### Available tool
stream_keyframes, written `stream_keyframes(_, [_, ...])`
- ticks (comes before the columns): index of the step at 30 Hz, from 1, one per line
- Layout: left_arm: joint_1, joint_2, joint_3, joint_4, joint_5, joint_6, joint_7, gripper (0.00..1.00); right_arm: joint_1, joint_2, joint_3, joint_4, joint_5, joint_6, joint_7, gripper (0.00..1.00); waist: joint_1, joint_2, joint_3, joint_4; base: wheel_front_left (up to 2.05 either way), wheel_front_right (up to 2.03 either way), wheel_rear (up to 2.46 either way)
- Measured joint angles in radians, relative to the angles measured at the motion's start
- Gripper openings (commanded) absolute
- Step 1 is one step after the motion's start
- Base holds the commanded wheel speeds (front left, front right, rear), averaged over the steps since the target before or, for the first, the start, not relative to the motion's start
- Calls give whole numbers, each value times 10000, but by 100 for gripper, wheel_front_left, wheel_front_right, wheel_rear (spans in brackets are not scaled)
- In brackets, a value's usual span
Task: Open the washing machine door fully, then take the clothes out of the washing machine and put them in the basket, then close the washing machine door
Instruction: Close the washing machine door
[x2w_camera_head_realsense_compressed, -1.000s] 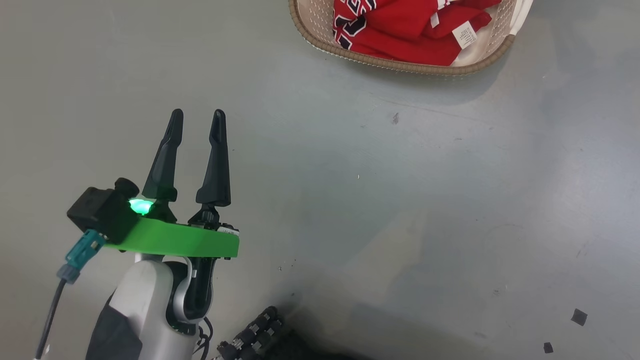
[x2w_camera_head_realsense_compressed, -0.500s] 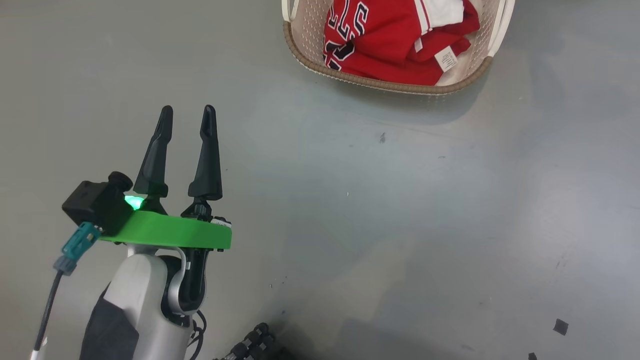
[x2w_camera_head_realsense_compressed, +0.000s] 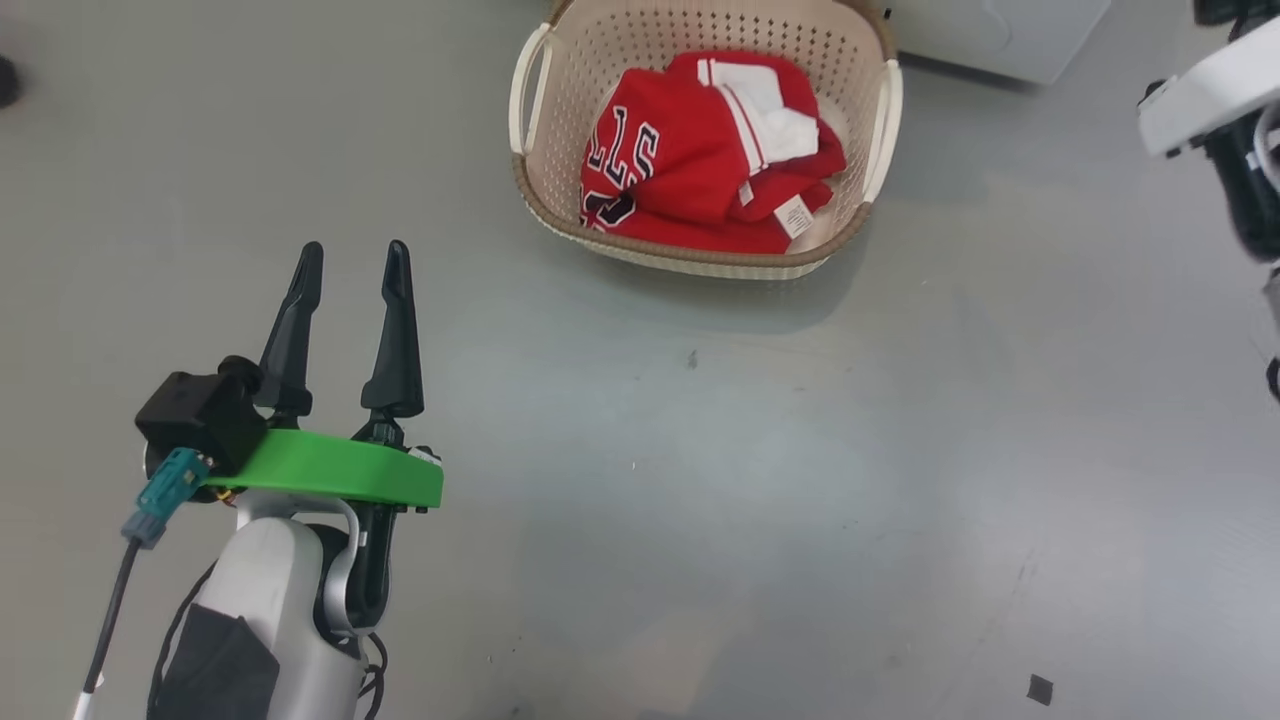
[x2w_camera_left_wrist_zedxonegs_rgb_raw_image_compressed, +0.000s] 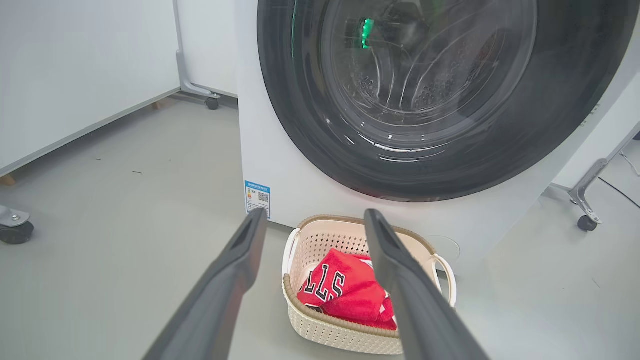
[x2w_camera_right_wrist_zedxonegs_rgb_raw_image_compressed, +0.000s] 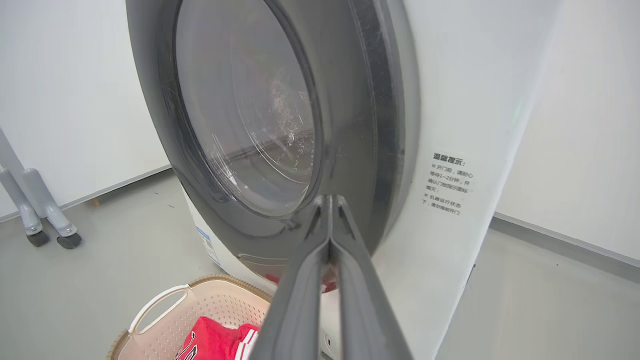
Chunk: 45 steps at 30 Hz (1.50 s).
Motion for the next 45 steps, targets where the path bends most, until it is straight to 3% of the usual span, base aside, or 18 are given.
stream_keyframes(8, [340,6,370,445,454,-75,2,100,1437,692,-497,-59,399,-219,0,0,0,0,-1024,-732,0,0,0])
stream_keyframes(11, [461,8,502,543,608,-75,0,100,1894,941,-1221,-407,840,-535,-2,0,0,0,-1408,-1020,0,0,0])
stream_keyframes(16, [766,15,633,633,738,-75,0,100,2844,1135,-1724,-842,965,-704,-2,0,0,0,-1990,-1516,0,0,0])
stream_keyframes(31, [1305,36,986,834,1035,-75,0,100,5335,1616,-2842,-1996,978,-974,-2,0,-1,0,-3229,-2724,0,0,0])
stream_keyframes(42, [1568,50,1104,945,1032,-119,0,100,6822,1962,-3269,-2704,748,-1055,-2,0,0,0,-3708,-3117,0,0,0])
stream_keyframes(43, [1587,52,1112,957,1032,-119,0,100,6961,2015,-3267,-2738,715,-1055,-2,67,0,0,-3744,-3130,0,0,0])
stream_keyframes(44, [1607,52,1122,963,1034,-119,2,100,7106,2057,-3267,-2801,633,-1055,-2,100,0,0,-3780,-3142,0,0,0])
stream_keyframes(45, [1632,52,1143,959,1043,-121,2,100,7235,2079,-3267,-2871,546,-1055,-2,100,-1,0,-3812,-3153,0,0,0])
